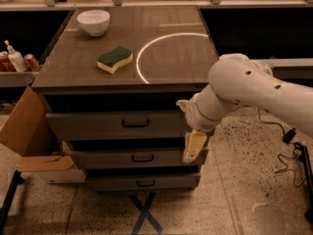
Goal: Open top drawer
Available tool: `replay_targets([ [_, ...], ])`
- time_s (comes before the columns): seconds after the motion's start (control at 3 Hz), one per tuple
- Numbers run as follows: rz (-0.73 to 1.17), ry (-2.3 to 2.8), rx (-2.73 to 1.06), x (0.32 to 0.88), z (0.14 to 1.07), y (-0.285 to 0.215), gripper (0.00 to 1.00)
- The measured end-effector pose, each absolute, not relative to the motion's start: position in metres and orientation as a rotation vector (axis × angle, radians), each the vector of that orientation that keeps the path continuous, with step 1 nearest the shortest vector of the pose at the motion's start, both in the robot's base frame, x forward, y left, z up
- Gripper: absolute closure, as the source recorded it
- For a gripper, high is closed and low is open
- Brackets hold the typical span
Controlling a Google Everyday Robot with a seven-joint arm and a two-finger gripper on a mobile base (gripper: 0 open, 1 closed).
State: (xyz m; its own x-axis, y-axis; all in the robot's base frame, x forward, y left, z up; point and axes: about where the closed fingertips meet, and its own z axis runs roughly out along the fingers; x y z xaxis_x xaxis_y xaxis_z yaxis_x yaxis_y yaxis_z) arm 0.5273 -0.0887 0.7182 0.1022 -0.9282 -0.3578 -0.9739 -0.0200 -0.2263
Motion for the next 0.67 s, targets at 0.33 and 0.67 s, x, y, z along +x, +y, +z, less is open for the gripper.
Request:
replay_targets([
  [0.33,0.124,1.850,-1.987,0.540,0.704,-0.080,0.00],
  [0.67,0.094,1.857,-1.984,0.554,0.693,-0.073,0.00],
])
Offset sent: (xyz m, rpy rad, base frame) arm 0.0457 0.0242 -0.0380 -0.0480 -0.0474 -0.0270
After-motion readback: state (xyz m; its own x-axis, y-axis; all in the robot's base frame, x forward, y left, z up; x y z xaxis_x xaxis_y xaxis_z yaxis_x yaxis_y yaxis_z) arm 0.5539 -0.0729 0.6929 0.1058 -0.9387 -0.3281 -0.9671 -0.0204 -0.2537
